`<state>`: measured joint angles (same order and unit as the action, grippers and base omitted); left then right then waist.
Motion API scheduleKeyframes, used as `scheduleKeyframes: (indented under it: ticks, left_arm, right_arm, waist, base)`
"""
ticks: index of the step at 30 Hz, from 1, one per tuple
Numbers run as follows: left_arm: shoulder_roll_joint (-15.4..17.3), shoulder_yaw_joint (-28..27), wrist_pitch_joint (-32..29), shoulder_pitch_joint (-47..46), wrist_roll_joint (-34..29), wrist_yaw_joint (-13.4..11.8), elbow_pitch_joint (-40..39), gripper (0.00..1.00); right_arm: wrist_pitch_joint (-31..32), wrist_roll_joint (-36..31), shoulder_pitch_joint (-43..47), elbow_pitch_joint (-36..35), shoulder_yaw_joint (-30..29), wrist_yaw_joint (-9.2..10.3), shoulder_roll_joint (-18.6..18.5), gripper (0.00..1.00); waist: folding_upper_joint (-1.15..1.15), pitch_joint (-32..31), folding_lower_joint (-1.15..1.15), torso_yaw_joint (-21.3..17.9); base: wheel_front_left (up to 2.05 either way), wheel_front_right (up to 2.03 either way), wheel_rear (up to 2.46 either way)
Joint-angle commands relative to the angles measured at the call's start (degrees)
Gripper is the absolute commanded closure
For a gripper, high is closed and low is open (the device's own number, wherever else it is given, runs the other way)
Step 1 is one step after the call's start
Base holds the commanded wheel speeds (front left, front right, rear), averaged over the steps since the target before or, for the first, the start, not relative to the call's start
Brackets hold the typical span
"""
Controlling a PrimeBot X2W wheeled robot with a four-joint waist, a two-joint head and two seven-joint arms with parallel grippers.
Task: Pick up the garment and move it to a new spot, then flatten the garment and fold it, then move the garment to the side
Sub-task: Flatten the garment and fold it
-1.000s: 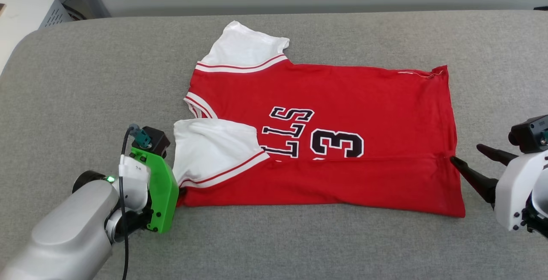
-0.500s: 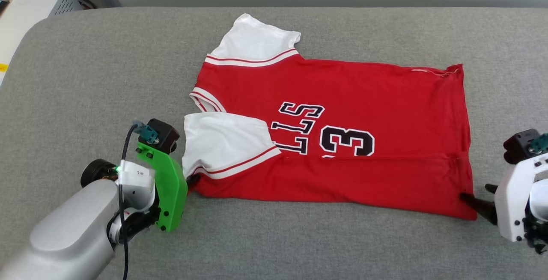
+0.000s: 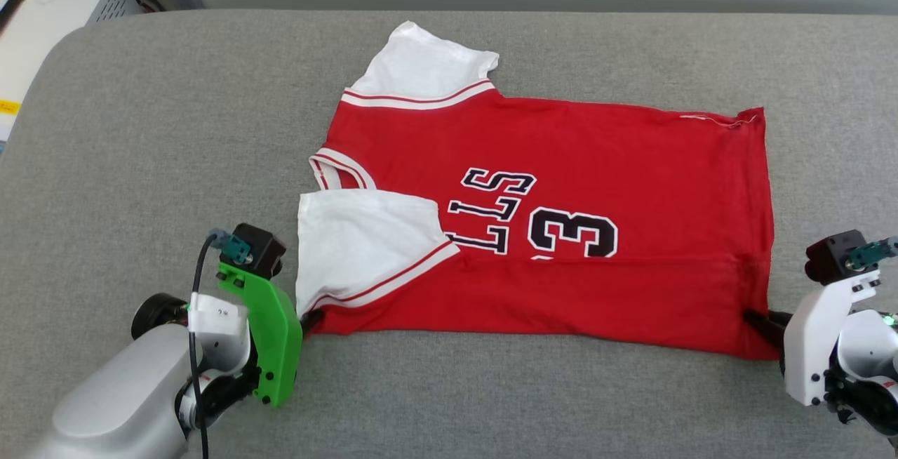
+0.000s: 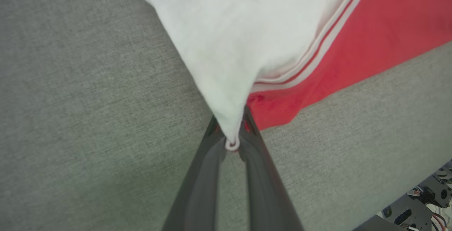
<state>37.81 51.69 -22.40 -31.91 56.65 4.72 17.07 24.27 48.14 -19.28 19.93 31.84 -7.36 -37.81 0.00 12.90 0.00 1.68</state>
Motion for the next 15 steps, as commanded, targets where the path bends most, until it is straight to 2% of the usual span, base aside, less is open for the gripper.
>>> scheduleKeyframes:
  ticks: [1, 7, 15]
  left_arm:
    - [0.10, -0.32, 0.58, 1.42, 0.95, -0.32, 0.03, 1.00]
    - [2.62, -0.67, 0.84, 4.46, 2.35, -0.68, -2.37, 1.00]
    - [5.72, -0.14, -0.31, 8.62, 3.28, -3.29, -9.58, 1.00]
  right_arm:
    - [-0.84, 1.30, 0.80, -0.01, 1.34, -0.13, 0.57, 1.00]
    - [-3.94, 3.16, 3.37, -5.20, -0.16, -0.13, -3.69, 1.00]
    - [-1.73, 6.23, 8.30, -10.16, -3.90, -0.13, -8.44, 1.00]
  waist:
    - [0.00, -2.08, 0.00, -0.55]
    - [0.00, -5.63, 0.00, -0.83]
    - [0.00, -6.52, 0.00, -0.72]
  base:
    - [0.00, 0.00, 0.00]
    - [0.00, 0.00, 0.00]
    - [0.00, 0.00, 0.00]
